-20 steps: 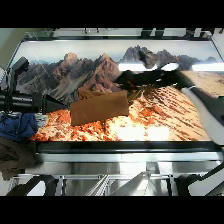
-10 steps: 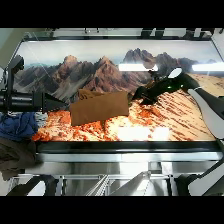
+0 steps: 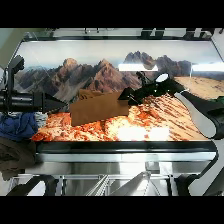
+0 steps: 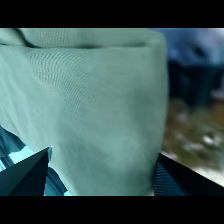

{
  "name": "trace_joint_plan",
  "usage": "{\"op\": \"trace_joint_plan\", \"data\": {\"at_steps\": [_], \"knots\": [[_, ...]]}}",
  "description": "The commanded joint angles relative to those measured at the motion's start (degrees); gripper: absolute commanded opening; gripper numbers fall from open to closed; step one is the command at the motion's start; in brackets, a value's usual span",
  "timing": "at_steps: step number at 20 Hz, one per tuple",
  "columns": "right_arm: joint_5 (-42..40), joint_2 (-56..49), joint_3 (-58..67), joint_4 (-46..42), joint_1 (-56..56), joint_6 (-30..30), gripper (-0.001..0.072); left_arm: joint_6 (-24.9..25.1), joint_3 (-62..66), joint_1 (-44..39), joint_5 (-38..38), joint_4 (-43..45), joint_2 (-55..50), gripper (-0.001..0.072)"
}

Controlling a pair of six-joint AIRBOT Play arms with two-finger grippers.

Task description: Fold the shirts.

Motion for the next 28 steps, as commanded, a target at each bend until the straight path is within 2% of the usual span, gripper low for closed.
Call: {"op": "trace_joint_plan", "data": {"at_steps": [1,2,3,4,5,9,11,13,16,18,21,23,25,28], "knots": [[-0.9,-0.33,-0.04,1.81,2.25,-0.37,0.0687,0.04,-0.02,0.04,0.02,0.0,0.04,0.0022],[-1.11,-0.5,-0.02,2.12,3.04,-0.37,0.0678,0.04,-0.02,0.04,-0.04,0.0,0.04,0.0022],[-1.31,-0.7,-0.02,2.62,3.58,-0.42,0.0511,0.04,-0.02,0.04,-0.02,0.0,0.04,0.0022],[-1.49,-0.72,-0.02,3.19,3.96,-0.42,0.0207,0.04,-0.02,0.04,-0.02,0.0,0.04,0.0022],[-1.46,-0.63,0.0,4.33,4.0,-0.46,0.0024,0.04,-0.02,0.04,0.0,0.0,0.04,0.0022],[-1.49,3.67,0.63,6.27,-1.29,-1.2,0.0019,0.07,-0.02,0.04,-0.02,0.04,0.04,0.0022],[-1.22,9.9,0.61,1.88,-8.33,3.76,0.0018,0.09,-0.02,0.04,-0.02,0.07,0.04,0.0022],[-0.31,18.75,0.61,-10.34,-17.14,12.13,0.0018,0.09,-0.02,0.04,-0.02,0.09,0.04,0.0022],[5.14,32.94,0.59,-37.57,-31.15,25.68,0.0018,0.13,-0.02,0.04,-0.04,0.09,0.04,0.0022],[10.78,39.21,0.59,-51.32,-41.59,30.4,0.0019,1.22,-0.02,0.04,-0.02,0.11,0.04,0.0022],[18.21,41.05,-0.02,-55.98,-58.12,30.51,0.002,1.68,-0.02,0.04,-0.04,0.13,0.04,0.0022],[19.1,40.65,-3.65,-58.01,-66.71,30.27,0.002,1.66,-0.02,-0.02,0.0,0.13,0.04,0.0022],[17.51,40.72,-10.23,-60.61,-72.81,29.88,0.002,1.64,-0.02,-0.09,-0.07,0.11,0.04,0.0022],[10.32,40.7,-22.51,-60.96,-77.79,28.41,0.0021,1.6,-0.02,-0.07,-0.79,0.09,0.04,0.0022]]}}
